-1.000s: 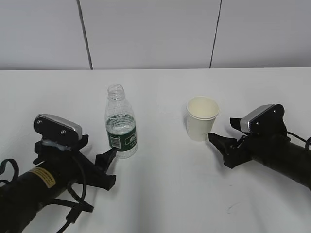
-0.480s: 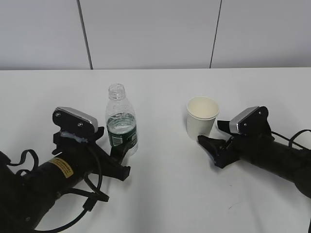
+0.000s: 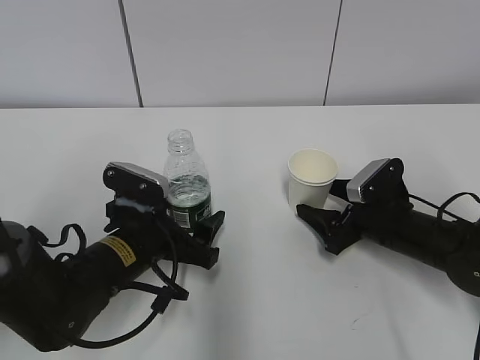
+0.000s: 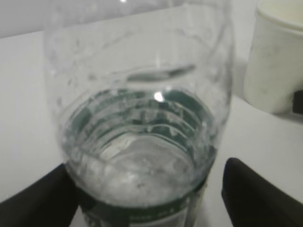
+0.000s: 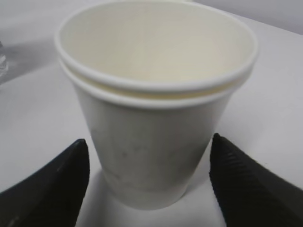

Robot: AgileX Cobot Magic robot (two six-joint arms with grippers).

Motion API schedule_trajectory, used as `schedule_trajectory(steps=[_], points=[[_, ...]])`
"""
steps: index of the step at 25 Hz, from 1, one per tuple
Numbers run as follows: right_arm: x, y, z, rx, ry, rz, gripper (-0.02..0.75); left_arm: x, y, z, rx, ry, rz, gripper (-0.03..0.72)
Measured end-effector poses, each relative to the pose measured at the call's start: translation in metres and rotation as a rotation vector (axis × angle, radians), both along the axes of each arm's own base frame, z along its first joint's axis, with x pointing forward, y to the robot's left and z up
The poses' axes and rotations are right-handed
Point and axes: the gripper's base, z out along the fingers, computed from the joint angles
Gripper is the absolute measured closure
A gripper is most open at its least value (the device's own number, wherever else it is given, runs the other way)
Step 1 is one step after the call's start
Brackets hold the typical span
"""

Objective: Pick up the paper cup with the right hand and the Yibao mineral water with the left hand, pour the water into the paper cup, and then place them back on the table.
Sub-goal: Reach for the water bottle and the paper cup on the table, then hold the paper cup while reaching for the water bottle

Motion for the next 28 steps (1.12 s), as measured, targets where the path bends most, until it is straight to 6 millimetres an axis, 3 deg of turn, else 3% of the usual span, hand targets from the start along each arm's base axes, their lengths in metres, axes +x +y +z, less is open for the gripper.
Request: schedule_trajectory(steps=[3, 9, 28], points=[[0.003, 0.0, -0.001, 0.003, -0.004, 0.001, 0.15, 0.002, -0.002, 0.002, -0.028, 0.004, 0.006, 0.095], [0.008, 0.001, -0.005, 0.01, 0.001, 0.0, 0.15, 0.002, -0.001, -0.011, -0.013, 0.036, 0.015, 0.089], [0.022, 0.002, 0.0, 0.073, -0.002, -0.01, 0.151, 0.012, -0.005, -0.012, -0.047, 0.031, 0.055, 0.146]])
